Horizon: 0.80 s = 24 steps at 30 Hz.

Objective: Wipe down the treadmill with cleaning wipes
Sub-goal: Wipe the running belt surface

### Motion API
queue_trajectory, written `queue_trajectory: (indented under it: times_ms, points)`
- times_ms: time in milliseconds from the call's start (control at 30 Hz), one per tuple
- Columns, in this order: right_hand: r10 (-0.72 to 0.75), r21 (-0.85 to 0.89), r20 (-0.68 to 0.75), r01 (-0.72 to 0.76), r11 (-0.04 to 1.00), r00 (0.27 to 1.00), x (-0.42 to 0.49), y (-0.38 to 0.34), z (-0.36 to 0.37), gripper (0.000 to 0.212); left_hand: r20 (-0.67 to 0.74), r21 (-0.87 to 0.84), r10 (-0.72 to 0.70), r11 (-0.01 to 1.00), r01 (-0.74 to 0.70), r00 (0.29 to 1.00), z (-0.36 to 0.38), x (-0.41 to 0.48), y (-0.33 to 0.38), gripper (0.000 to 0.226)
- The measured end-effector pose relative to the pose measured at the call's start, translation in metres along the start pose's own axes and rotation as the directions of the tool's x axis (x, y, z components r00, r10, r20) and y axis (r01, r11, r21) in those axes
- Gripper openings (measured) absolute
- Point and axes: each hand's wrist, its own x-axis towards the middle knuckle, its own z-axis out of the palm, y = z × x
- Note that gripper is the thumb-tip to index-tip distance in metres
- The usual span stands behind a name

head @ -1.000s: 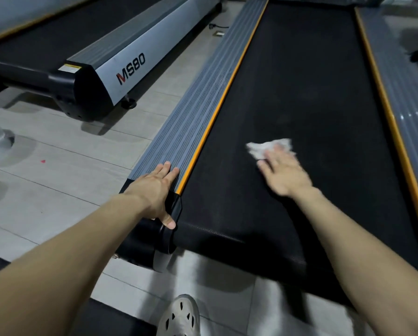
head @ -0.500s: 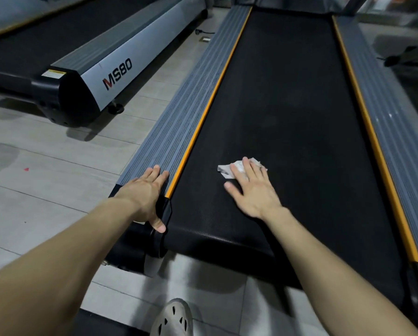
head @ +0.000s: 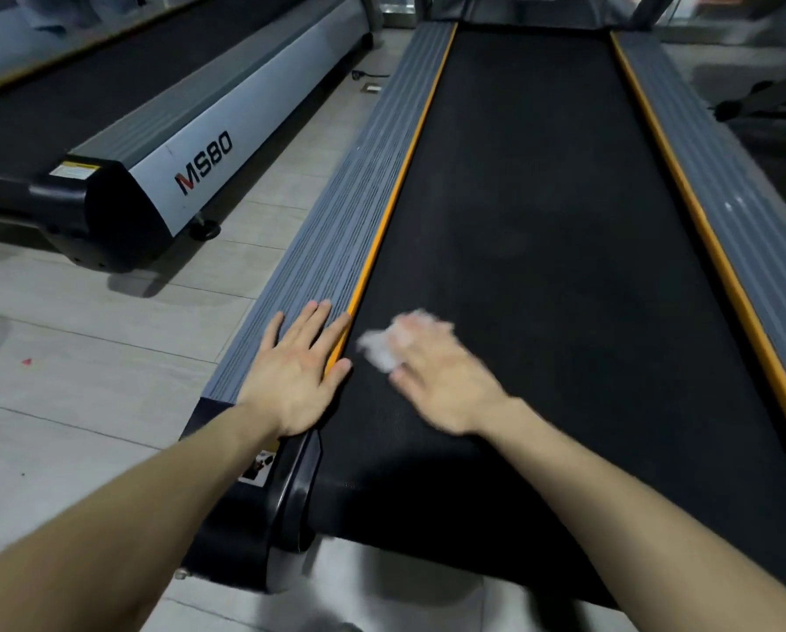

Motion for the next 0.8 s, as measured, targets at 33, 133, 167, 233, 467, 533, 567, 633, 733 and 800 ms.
queue_trajectory:
  times_ms: [33,133,167,233,467,533,567,633,733,800]
  points:
    - [-0.146,-0.030,0.069,0.149,0.988,0.987,0.002,-0.004,0.008,0.070,-0.054,-0.034,-0.001,0.999,-0.001,0.999,0.006,-0.001,-0.003,0.073]
    - [-0.010,-0.138,0.036,0.015,0.990,0.999,0.048,0.047,-0.009,0.072,-0.105,-0.083,0.016,0.996,-0.025,0.994,0.013,0.003,-0.007,0.067]
    - [0.186,-0.133,0.027,-0.181,0.975,0.982,0.063,0.067,-0.020,0.073,-0.109,-0.090,0.013,0.996,-0.023,0.994,0.014,0.003,-0.006,0.067]
    - [0.433,-0.104,0.037,-0.427,0.898,0.901,0.082,0.075,-0.017,0.075,-0.118,-0.104,-0.004,0.995,-0.008,0.993,0.015,0.001,-0.005,0.066]
    - [0.148,-0.123,0.093,-0.137,0.983,0.985,0.093,0.073,-0.026,0.078,-0.120,-0.112,0.000,0.994,-0.013,0.993,0.019,0.002,-0.010,0.066]
    - [0.489,-0.115,0.037,-0.482,0.869,0.872,0.105,0.082,-0.029,0.078,-0.125,-0.112,-0.001,0.994,-0.014,0.992,0.021,0.001,-0.010,0.066]
    - [0.456,-0.117,0.022,-0.450,0.885,0.890,0.106,0.065,-0.022,0.078,-0.127,-0.117,-0.001,0.993,-0.014,0.992,0.021,0.001,-0.011,0.066]
    - [0.080,-0.103,0.079,-0.072,0.992,0.994,0.099,0.024,-0.010,0.074,-0.126,-0.117,0.008,0.993,-0.023,0.992,0.022,0.003,-0.012,0.065]
    - [-0.127,-0.061,0.114,0.135,0.989,0.985,0.080,0.045,-0.016,0.063,-0.116,-0.094,0.009,0.995,-0.020,0.993,0.023,0.003,-0.012,0.065]
    - [0.307,-0.098,-0.051,-0.311,0.945,0.950,0.071,0.109,-0.034,0.069,-0.115,-0.099,0.013,0.995,-0.025,0.993,0.023,0.002,-0.012,0.065]
